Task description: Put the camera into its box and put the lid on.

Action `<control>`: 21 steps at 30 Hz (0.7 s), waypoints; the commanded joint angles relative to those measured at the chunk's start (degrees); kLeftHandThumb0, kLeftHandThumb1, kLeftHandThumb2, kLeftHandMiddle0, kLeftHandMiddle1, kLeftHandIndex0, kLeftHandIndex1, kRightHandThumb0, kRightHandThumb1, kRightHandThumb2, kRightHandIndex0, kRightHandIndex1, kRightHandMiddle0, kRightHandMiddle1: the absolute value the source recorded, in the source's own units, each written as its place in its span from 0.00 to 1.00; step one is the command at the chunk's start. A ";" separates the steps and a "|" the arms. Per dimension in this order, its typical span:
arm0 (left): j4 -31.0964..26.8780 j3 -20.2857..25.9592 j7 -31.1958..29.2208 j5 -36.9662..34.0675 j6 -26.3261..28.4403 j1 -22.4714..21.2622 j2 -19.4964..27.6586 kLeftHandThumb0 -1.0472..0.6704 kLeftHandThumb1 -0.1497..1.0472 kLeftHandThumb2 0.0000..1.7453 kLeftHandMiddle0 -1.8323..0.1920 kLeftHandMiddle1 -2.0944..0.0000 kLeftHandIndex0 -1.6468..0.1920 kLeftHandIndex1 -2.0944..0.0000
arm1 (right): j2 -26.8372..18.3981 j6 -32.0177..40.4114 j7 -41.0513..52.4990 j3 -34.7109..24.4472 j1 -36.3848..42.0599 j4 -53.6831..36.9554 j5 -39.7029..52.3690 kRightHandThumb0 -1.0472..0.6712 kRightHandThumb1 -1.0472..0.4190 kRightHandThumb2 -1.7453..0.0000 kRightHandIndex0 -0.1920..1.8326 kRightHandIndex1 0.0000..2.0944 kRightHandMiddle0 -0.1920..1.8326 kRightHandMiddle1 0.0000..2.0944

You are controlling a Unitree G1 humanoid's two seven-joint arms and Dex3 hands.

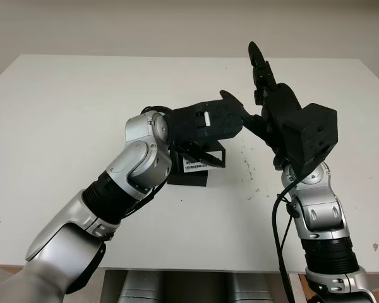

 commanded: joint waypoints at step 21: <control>-5.96 8.74 14.30 -2.42 -24.43 11.15 8.85 0.52 0.87 0.03 0.82 0.78 0.77 0.92 | -0.13 -0.20 0.50 -0.62 -0.39 -0.43 0.56 0.22 0.00 0.88 0.02 0.03 0.06 0.03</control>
